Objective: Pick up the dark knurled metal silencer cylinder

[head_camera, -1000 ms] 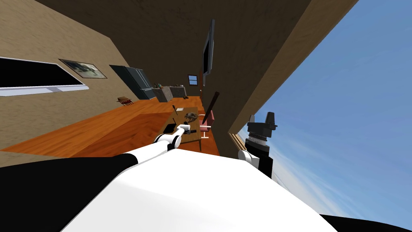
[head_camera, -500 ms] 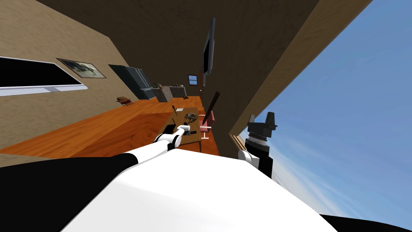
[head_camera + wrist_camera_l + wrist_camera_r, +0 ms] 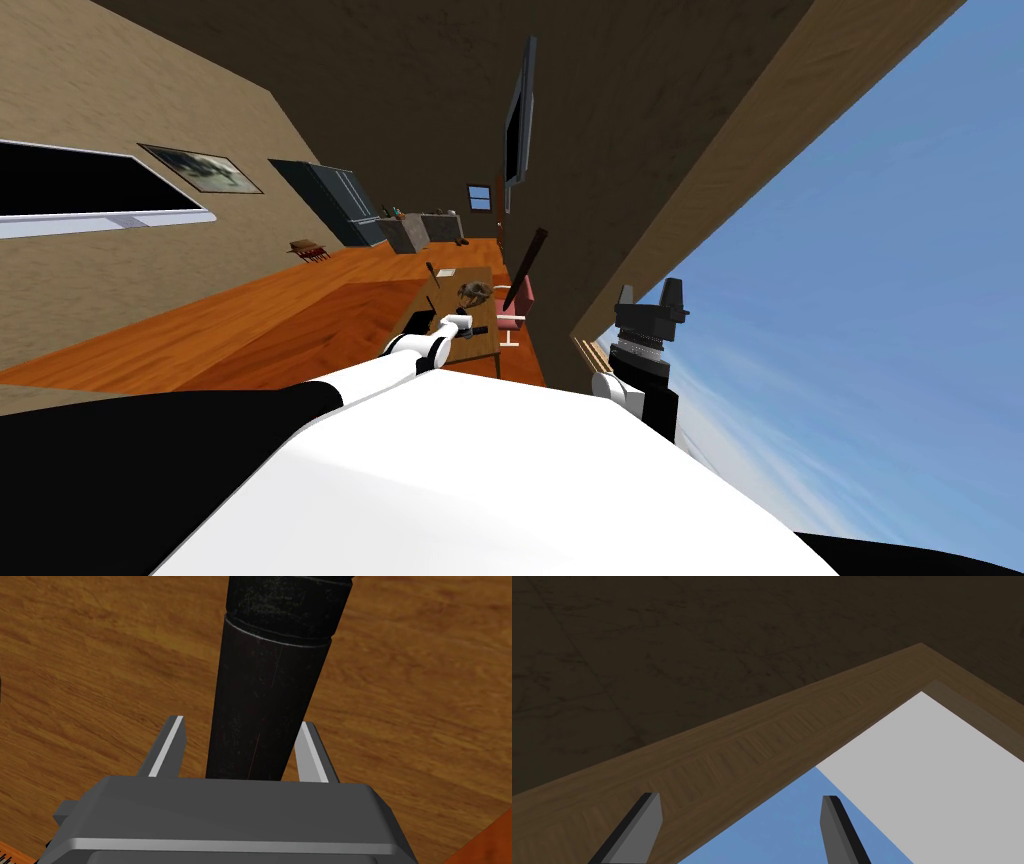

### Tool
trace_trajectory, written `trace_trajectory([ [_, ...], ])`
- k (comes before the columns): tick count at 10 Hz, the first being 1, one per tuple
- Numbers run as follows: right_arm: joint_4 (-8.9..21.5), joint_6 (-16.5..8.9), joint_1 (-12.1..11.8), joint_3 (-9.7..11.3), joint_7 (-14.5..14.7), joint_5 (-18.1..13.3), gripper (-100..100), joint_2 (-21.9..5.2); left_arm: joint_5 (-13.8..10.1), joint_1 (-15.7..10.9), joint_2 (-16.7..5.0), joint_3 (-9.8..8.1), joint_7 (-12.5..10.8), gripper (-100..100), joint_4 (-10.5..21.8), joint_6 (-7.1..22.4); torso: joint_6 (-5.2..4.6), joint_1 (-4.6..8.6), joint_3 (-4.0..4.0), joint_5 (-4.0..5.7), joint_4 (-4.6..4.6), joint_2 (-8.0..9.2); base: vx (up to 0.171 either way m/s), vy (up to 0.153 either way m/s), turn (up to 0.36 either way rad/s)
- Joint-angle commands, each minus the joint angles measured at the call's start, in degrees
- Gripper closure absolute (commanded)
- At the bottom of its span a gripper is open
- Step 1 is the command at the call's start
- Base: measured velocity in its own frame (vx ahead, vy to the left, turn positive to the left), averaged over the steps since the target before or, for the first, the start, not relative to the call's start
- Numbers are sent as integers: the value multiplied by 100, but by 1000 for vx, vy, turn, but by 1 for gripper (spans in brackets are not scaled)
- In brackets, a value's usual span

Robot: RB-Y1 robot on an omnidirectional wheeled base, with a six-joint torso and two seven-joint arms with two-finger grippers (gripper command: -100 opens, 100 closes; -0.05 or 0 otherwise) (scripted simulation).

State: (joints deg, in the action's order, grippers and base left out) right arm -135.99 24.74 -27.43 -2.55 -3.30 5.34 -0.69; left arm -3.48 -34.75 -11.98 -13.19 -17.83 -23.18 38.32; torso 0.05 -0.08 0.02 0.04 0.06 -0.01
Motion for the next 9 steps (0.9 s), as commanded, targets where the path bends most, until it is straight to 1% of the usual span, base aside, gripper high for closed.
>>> trace_trajectory([
  [1, 0, 0, 0, 0, 0, 0, 0, 0, 0, 0, 0, 0, 0, 100, 0, 0, 0, 0, 0, 0, 0, 0, 0, 0, 0],
  [4, 0, 0, 0, 0, 0, 0, 0, 0, 3, -8, -7, 2, 4, 100, -8, -7, 3, 1, 2, -3, -3, 7, 0, 0, 0],
  [5, 0, 0, 0, 0, 0, 0, 0, 0, 3, -7, -6, 1, 3, 0, -7, -6, 2, 1, 3, -2, -2, 8, 0, 0, 0],
  [6, 0, 0, 0, 0, 0, 0, 0, 0, 19, -80, -20, -8, -35, 100, -115, 182, 2, 2, 4, -2, -2, 9, -47, -4, -6],
  [9, 0, 0, 1, 0, 0, 0, 0, 0, 23, -131, -34, -15, -47, 100, -141, 262, 2, 8, 19, 1, 5, 35, -53, -6, -5],
])
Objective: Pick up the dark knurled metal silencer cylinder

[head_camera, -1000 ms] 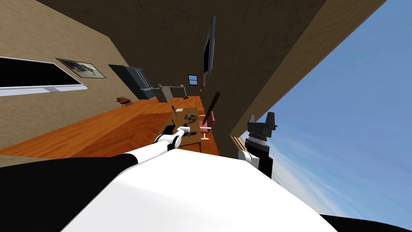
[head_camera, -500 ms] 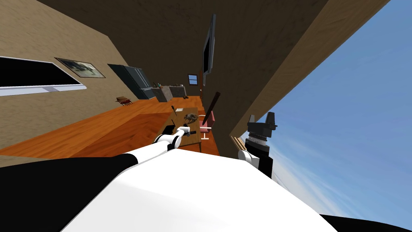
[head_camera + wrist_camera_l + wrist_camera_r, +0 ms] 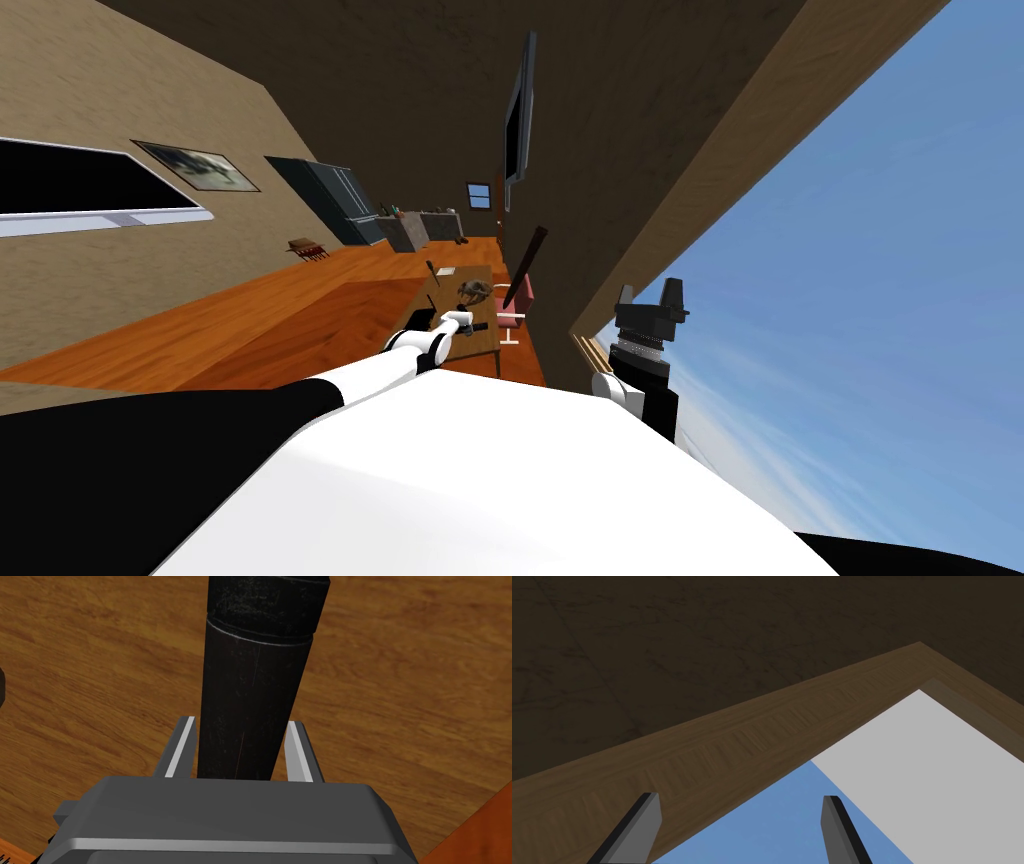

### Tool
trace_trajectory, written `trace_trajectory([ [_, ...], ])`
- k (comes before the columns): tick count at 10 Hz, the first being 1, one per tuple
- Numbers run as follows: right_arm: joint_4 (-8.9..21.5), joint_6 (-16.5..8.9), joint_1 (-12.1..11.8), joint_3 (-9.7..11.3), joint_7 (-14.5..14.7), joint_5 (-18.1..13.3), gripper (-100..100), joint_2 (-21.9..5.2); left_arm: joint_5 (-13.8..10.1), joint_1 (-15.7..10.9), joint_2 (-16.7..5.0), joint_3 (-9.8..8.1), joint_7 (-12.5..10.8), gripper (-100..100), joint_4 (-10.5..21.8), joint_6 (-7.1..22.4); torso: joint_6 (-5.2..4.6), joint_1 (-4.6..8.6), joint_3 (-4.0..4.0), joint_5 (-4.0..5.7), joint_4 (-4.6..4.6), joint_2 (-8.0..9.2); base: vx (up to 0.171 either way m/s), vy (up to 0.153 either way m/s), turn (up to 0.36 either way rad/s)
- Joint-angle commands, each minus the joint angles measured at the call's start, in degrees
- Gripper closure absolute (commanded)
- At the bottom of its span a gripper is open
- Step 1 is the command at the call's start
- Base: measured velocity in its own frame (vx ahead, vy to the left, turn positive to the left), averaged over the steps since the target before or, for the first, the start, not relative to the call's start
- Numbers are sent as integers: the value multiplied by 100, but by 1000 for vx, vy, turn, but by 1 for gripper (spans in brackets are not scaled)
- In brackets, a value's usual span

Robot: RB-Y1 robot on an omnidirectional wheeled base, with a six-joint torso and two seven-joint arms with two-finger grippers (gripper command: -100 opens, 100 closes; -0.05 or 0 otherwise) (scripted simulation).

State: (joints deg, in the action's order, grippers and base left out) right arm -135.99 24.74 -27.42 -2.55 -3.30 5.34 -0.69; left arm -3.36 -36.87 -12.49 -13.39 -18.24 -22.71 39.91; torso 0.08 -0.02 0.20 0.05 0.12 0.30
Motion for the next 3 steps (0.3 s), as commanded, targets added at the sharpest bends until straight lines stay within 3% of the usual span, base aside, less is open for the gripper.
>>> trace_trajectory([
  [1, 0, 0, 0, 0, 0, 0, 0, 0, 10, 80, 17, 5, -6, 100, -188, 103, 0, 0, 0, 0, 0, 0, -11, 4, -1],
  [2, 0, 0, 0, 0, 0, 0, 0, 0, 6, 61, 14, 3, -3, 100, -129, 65, 1, -1, -3, 1, 0, -7, 0, 0, 0],
  [3, 0, 0, 0, 0, 0, 0, 0, 0, 7, 69, 16, 4, -4, 0, -147, 83, 0, 0, -6, 1, -1, -12, 0, 0, 0],
])
